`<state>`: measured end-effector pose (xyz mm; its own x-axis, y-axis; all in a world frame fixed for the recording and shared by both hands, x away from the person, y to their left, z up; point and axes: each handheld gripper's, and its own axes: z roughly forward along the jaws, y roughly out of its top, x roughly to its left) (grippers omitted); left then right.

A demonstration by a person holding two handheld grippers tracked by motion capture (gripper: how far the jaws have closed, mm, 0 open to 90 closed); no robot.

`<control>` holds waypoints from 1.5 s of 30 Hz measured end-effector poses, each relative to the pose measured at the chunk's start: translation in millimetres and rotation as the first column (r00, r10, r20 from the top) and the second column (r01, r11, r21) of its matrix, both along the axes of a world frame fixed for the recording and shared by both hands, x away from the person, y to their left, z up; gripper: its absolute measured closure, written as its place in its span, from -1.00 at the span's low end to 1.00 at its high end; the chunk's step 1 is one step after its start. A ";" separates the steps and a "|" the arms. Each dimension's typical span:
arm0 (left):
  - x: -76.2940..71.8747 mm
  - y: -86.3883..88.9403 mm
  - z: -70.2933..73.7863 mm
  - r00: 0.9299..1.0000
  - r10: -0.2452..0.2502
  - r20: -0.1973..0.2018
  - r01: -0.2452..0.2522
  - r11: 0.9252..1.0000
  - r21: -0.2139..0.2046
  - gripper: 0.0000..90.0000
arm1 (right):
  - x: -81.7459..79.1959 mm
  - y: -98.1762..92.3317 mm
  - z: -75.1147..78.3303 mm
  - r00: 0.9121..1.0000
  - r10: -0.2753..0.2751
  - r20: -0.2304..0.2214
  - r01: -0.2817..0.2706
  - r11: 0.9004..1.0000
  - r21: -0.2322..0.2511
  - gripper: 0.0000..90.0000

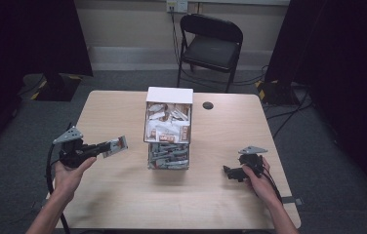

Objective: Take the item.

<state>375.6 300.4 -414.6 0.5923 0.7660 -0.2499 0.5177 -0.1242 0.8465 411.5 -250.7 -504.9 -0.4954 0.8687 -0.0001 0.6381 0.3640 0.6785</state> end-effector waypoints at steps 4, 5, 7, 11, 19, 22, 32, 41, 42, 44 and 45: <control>6.8 -1.0 -4.2 1.000 0.016 -0.005 -0.016 1.000 0.007 0.99 | 0.0 0.0 0.0 1.000 0.000 0.000 0.000 1.000 0.000 -1.00; 9.2 -1.5 -5.9 1.000 0.017 -0.010 -0.017 1.000 0.008 0.99 | 0.0 0.0 0.0 1.000 0.000 0.000 0.000 1.000 0.000 -1.00; 12.8 -2.3 -8.3 1.000 0.021 -0.011 -0.020 1.000 0.017 0.99 | 0.0 0.0 0.0 1.000 0.000 0.000 0.000 1.000 0.000 -1.00; 17.2 -3.7 -11.8 0.999 0.028 -0.017 -0.028 1.000 0.010 0.99 | 0.0 0.0 0.0 1.000 0.000 0.000 0.000 1.000 0.000 -1.00; 24.0 -10.1 -22.6 0.999 0.015 -0.030 -0.014 0.999 0.036 0.99 | 0.0 0.0 0.0 1.000 0.000 0.000 0.000 1.000 0.000 -1.00; 23.2 -13.6 -26.5 0.999 0.007 -0.034 -0.006 1.000 0.028 0.99 | 0.0 0.0 0.0 1.000 0.000 0.000 0.000 1.000 0.000 -1.00; 21.2 -12.5 -41.1 0.996 0.013 -0.083 -0.010 0.999 0.035 0.99 | 0.0 0.0 0.0 1.000 0.000 0.000 0.000 1.000 0.000 -1.00; 26.6 -10.6 -55.3 0.991 0.026 -0.130 -0.020 0.999 0.050 0.99 | 0.0 0.0 0.0 1.000 0.000 0.000 0.000 1.000 0.000 -1.00; 27.4 -11.4 -56.5 0.991 0.028 -0.132 -0.021 0.998 0.051 0.99 | 0.0 0.0 0.0 1.000 0.000 0.000 0.000 1.000 0.000 -1.00; 28.6 -12.9 -57.0 0.991 0.026 -0.134 -0.019 0.998 0.057 0.99 | 0.0 0.0 0.0 1.000 0.000 0.000 0.000 1.000 0.000 -1.00; 29.2 -13.6 -57.2 0.990 0.031 -0.134 -0.023 0.998 0.060 0.99 | 0.0 0.0 0.0 1.000 0.000 0.000 0.000 1.000 0.000 -1.00</control>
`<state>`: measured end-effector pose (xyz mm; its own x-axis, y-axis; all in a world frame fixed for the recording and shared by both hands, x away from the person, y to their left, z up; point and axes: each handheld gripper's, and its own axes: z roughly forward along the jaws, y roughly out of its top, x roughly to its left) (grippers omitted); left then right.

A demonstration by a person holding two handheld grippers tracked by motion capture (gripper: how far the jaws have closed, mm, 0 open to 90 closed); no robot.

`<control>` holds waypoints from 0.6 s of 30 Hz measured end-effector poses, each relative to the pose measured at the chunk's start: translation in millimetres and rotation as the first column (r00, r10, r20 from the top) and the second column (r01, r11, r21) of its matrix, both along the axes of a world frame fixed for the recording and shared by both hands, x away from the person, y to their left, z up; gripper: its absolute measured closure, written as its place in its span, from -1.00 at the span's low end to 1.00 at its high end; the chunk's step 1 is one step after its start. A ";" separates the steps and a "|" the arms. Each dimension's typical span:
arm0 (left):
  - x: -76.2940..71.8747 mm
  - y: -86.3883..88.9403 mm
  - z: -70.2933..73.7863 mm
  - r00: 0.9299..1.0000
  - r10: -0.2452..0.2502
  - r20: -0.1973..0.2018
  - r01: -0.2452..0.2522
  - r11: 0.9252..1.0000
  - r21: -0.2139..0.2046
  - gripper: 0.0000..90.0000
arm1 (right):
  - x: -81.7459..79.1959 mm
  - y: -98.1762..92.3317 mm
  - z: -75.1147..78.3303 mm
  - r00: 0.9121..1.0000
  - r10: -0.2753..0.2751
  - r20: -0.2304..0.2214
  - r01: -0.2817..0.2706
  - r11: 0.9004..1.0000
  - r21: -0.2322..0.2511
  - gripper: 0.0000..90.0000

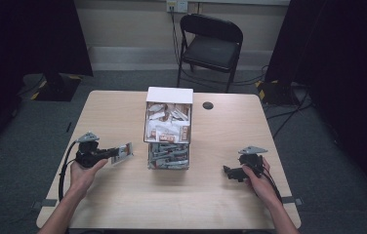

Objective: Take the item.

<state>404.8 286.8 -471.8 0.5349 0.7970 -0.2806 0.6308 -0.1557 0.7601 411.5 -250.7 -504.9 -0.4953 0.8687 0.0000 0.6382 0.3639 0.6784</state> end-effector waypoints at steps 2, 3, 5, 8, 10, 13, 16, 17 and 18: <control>2.3 0.6 -1.5 1.000 0.005 -0.014 -0.005 1.000 0.003 0.99 | 0.0 0.0 0.0 1.000 0.000 0.000 0.000 1.000 0.000 -1.00; 4.0 0.8 -2.4 1.000 0.006 -0.021 -0.006 1.000 0.012 0.99 | 0.0 0.0 0.0 1.000 0.000 0.000 0.000 1.000 0.000 -1.00; 9.0 0.9 -5.5 0.999 0.020 -0.032 -0.020 1.000 0.010 0.99 | 0.0 0.0 0.0 1.000 0.000 0.000 0.000 1.000 0.000 -1.00; 14.9 -1.0 -8.7 0.999 0.033 -0.034 -0.033 0.999 0.005 0.99 | 0.0 0.0 0.0 1.000 0.001 0.000 -0.001 1.000 0.000 -1.00; 17.2 -4.6 -8.7 0.999 0.032 -0.032 -0.032 0.999 0.017 0.99 | 0.0 0.0 0.0 1.000 0.000 0.000 0.000 1.000 0.000 -1.00; 20.5 -8.4 -8.7 0.999 0.026 -0.029 -0.025 0.999 0.023 0.98 | 0.0 0.0 0.0 1.000 0.000 0.000 0.000 1.000 0.000 -1.00; 23.4 -10.2 -12.4 0.999 0.033 -0.033 -0.032 0.999 0.021 0.97 | 0.0 0.0 0.0 1.000 0.000 0.000 0.000 1.000 0.000 -1.00; 24.6 -10.3 -14.0 0.999 0.035 -0.035 -0.034 0.999 0.025 0.96 | 0.0 0.0 0.0 1.000 0.001 0.000 -0.001 1.000 0.000 -1.00; 25.5 -10.4 -15.5 0.999 0.035 -0.036 -0.033 0.999 0.033 0.95 | 0.0 0.0 0.0 1.000 0.000 0.000 0.000 1.000 0.000 -1.00</control>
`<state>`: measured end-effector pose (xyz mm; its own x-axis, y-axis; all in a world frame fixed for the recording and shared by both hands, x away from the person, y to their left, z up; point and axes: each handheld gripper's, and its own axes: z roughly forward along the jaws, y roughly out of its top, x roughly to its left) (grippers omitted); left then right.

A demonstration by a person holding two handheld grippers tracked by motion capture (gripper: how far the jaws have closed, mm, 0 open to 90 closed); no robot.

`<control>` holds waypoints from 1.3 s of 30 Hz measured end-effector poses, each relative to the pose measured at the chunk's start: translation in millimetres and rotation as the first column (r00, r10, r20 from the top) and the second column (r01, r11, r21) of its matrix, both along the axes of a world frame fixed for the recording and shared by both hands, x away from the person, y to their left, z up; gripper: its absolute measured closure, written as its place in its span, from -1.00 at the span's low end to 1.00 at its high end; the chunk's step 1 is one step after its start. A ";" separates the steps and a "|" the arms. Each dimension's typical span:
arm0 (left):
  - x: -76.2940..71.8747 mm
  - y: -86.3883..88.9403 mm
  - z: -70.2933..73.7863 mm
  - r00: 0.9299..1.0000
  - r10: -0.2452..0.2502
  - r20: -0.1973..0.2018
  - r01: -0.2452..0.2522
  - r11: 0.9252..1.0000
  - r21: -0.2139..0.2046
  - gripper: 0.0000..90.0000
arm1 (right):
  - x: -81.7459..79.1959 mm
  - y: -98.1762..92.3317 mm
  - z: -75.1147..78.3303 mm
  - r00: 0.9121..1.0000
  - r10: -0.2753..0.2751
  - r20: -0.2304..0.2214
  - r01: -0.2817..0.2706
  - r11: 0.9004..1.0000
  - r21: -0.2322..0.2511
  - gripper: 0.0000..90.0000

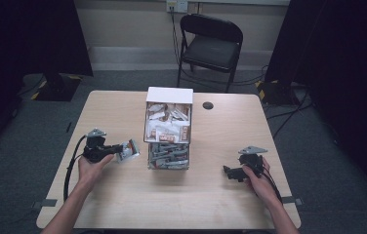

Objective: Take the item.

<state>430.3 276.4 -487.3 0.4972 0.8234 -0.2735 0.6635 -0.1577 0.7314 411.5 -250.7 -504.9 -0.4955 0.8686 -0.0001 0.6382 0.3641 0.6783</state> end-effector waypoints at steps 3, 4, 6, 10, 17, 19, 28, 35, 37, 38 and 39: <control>1.3 -0.6 -2.8 1.000 -0.008 -0.005 0.008 1.000 0.018 0.91 | 0.0 0.0 0.0 1.000 0.000 0.000 0.000 1.000 0.000 -1.00; 1.3 -1.2 -3.6 1.000 -0.007 -0.003 0.007 1.000 0.022 0.91 | 0.0 0.0 0.0 1.000 0.000 0.000 0.000 1.000 0.000 -1.00; 1.8 -0.8 -4.4 1.000 -0.013 -0.003 0.013 0.999 0.029 0.89 | 0.1 0.0 0.0 1.000 0.001 0.001 -0.001 1.000 0.000 -1.00; 3.8 0.7 -7.7 1.000 -0.005 -0.012 0.005 0.999 0.035 0.87 | 0.0 0.0 0.0 1.000 0.000 0.000 0.000 1.000 0.000 -1.00; 8.1 -0.9 -16.3 0.999 0.006 -0.032 -0.004 0.997 0.073 0.82 | 0.0 0.0 0.0 1.000 0.001 0.001 -0.001 1.000 0.000 -1.00; 9.0 -1.2 -17.0 0.999 0.010 -0.032 -0.008 0.997 0.072 0.82 | 0.0 0.0 0.0 1.000 0.001 0.000 -0.001 1.000 0.000 -1.00; 10.8 -3.8 -18.3 0.999 0.032 -0.035 -0.030 0.997 0.067 0.79 | 0.0 0.0 0.0 1.000 0.001 0.000 -0.001 1.000 0.000 -1.00; 12.2 -8.3 -19.5 0.998 0.053 -0.027 -0.051 0.997 0.055 0.70 | -0.2 0.1 0.0 1.000 -0.001 0.000 0.001 1.000 0.000 -1.00; 11.7 -9.6 -19.2 0.998 0.057 -0.019 -0.055 0.996 0.065 0.63 | -0.2 0.1 0.0 1.000 -0.001 0.000 0.001 1.000 0.000 -1.00; 11.5 -10.8 -18.9 0.998 0.054 -0.018 -0.052 0.996 0.069 0.55 | -0.2 0.1 0.0 1.000 -0.001 0.000 0.001 1.000 0.000 -1.00; 11.2 -12.4 -19.0 0.998 0.055 -0.010 -0.054 0.996 0.071 0.50 | -0.2 0.1 0.0 1.000 -0.001 0.000 0.001 1.000 0.000 -1.00</control>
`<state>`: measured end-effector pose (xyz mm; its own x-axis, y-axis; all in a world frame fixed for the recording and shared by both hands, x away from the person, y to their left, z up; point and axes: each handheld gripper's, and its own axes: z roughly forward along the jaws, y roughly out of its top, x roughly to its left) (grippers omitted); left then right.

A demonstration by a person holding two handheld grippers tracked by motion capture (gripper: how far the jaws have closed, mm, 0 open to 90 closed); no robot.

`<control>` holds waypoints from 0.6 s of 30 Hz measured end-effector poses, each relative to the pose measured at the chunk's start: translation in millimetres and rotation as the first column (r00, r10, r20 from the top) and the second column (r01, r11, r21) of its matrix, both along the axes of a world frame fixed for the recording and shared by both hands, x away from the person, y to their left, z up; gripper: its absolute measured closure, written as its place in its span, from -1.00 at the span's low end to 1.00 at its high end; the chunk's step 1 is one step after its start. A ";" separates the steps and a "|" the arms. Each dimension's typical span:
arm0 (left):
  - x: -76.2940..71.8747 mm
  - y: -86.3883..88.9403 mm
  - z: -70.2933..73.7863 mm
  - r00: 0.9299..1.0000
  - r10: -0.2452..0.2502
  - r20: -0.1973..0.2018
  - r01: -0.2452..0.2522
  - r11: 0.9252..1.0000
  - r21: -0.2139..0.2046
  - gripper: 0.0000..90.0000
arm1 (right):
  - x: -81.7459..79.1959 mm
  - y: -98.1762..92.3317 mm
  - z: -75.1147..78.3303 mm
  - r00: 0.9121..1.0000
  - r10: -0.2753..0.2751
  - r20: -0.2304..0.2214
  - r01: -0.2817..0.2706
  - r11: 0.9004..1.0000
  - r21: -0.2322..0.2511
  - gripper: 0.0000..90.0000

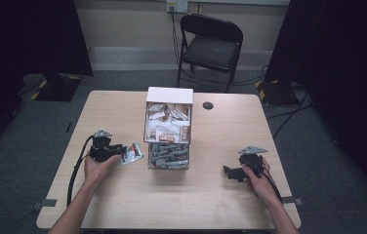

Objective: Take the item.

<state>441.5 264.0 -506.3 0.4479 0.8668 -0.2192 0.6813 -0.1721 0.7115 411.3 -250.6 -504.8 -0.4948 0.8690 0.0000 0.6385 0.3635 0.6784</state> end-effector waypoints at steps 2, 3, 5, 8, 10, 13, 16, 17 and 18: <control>0.0 -0.1 -0.5 1.000 -0.012 -0.007 0.012 1.000 -0.022 0.47 | 0.0 0.0 0.0 1.000 0.000 0.000 0.000 1.000 0.000 -1.00; 0.0 -0.3 -0.9 1.000 -0.018 -0.009 0.018 0.999 -0.034 0.46 | 0.0 0.0 0.0 1.000 0.000 0.000 0.000 1.000 0.000 -1.00; -0.3 -2.1 -0.5 1.000 -0.021 0.000 0.021 1.000 -0.013 0.43 | 0.0 0.0 0.0 1.000 0.000 0.000 0.000 1.000 0.000 -1.00; 0.1 -3.3 -0.7 1.000 -0.014 -0.002 0.014 1.000 -0.022 0.31 | 0.0 0.0 0.0 1.000 0.000 0.000 0.000 1.000 0.000 -1.00; -0.2 -5.6 -0.6 1.000 -0.009 0.003 0.009 1.000 -0.018 0.23 | 0.0 0.0 0.0 1.000 0.000 0.000 0.000 1.000 0.000 -1.00; 0.5 -5.3 -0.5 1.000 -0.010 0.003 0.010 1.000 -0.016 0.16 | 0.0 0.0 0.0 1.000 0.000 0.000 0.000 1.000 0.000 -1.00; 1.2 -2.9 -0.2 1.000 0.006 -0.001 -0.006 1.000 -0.018 0.02 | 0.0 0.0 0.0 1.000 0.000 0.000 0.000 1.000 0.000 -1.00; 1.3 -0.9 0.3 1.000 0.007 0.000 -0.007 1.000 -0.022 -0.05 | 0.0 0.0 0.0 1.000 0.000 0.000 0.000 1.000 0.000 -1.00; 1.4 0.8 1.0 1.000 0.010 -0.001 -0.010 1.000 -0.027 -0.10 | 0.0 0.0 0.0 1.000 0.000 0.000 0.000 1.000 0.000 -1.00</control>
<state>443.0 264.8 -505.2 0.4387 0.8651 -0.2432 0.6834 -0.1455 0.7154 411.3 -250.6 -504.8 -0.4947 0.8691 0.0001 0.6385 0.3634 0.6785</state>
